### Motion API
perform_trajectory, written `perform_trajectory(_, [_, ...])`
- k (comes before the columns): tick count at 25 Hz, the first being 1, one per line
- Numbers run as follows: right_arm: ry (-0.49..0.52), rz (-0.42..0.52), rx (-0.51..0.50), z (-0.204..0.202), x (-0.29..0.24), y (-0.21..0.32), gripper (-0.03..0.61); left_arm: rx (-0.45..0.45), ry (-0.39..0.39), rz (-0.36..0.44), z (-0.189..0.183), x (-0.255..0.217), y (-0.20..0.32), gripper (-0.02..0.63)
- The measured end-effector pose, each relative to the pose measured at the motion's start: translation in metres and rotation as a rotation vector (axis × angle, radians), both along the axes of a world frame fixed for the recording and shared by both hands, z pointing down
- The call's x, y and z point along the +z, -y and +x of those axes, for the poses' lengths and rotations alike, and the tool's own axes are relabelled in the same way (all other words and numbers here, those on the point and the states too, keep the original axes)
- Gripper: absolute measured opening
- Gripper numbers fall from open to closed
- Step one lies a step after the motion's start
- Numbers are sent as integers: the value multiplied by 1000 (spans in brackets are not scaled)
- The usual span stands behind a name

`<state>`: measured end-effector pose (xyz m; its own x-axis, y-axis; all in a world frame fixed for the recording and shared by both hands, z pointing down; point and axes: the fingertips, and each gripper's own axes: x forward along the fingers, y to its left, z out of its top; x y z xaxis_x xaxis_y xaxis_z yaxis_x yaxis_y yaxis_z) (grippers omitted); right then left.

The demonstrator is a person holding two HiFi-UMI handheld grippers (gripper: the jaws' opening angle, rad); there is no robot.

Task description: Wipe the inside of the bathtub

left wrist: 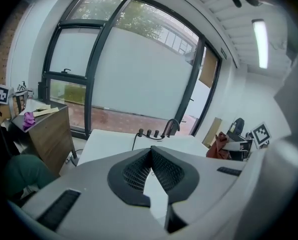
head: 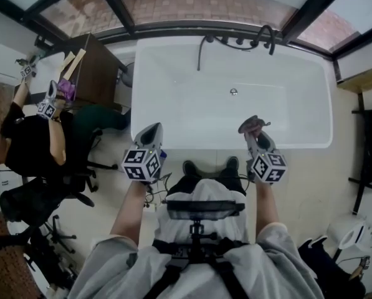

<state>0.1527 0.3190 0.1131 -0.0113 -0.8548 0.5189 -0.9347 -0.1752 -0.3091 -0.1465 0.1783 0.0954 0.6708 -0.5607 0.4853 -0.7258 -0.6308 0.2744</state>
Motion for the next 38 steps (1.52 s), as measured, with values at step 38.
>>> perform_trajectory(38, [-92, 16, -105, 110, -26, -55, 130, -118, 40, 30, 74, -31, -80, 6])
